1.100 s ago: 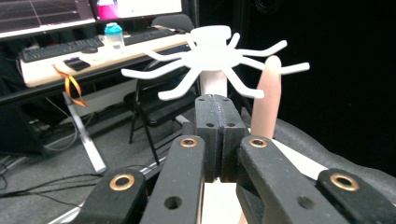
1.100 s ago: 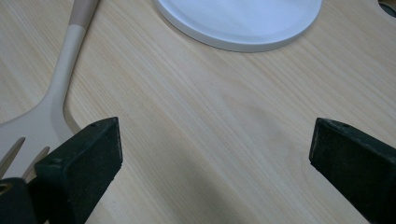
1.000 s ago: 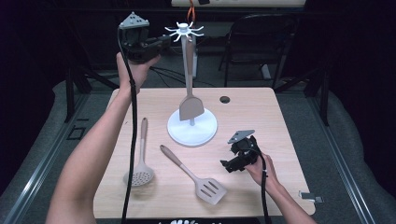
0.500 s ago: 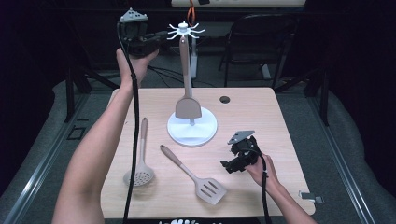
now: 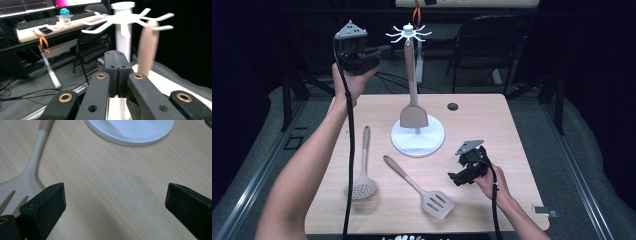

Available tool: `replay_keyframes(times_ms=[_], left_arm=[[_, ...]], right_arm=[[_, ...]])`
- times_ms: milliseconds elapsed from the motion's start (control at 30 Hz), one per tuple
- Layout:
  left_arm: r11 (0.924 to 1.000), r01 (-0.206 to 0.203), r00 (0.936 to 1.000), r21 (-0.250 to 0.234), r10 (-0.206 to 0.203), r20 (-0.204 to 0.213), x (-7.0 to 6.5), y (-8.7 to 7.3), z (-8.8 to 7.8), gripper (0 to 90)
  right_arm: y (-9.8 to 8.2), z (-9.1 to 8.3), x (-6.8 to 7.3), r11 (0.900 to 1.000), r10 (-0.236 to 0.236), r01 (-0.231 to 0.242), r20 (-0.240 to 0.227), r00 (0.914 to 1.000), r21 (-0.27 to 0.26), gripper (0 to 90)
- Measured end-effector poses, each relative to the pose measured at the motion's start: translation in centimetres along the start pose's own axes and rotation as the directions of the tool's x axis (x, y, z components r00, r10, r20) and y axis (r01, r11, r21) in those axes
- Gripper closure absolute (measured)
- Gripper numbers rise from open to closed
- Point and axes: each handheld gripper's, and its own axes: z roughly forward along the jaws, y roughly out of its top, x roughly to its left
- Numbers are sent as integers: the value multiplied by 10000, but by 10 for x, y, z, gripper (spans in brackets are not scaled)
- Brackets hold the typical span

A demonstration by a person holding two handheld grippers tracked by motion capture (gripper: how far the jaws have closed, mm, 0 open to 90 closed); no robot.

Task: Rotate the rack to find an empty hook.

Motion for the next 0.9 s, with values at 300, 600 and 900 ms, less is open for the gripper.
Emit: replay_keyframes(times_ms=[300, 600, 900], left_arm=[[9994, -332, 9983, -104, 337, 483, -13, 6, -8, 900], [9986, -461, 9962, -243, 477, 731, -20, 12, -5, 900], [9993, -298, 9994, -221, 301, 166, -15, 18, 0, 900]], right_arm=[[0, 2, 1, 10000, -22, 22, -62, 10000, -8, 28], [0, 2, 1, 10000, -26, 26, -39, 10000, 29, 32], [-1, 3, 1, 10000, -16, 16, -56, 10000, -47, 32]])
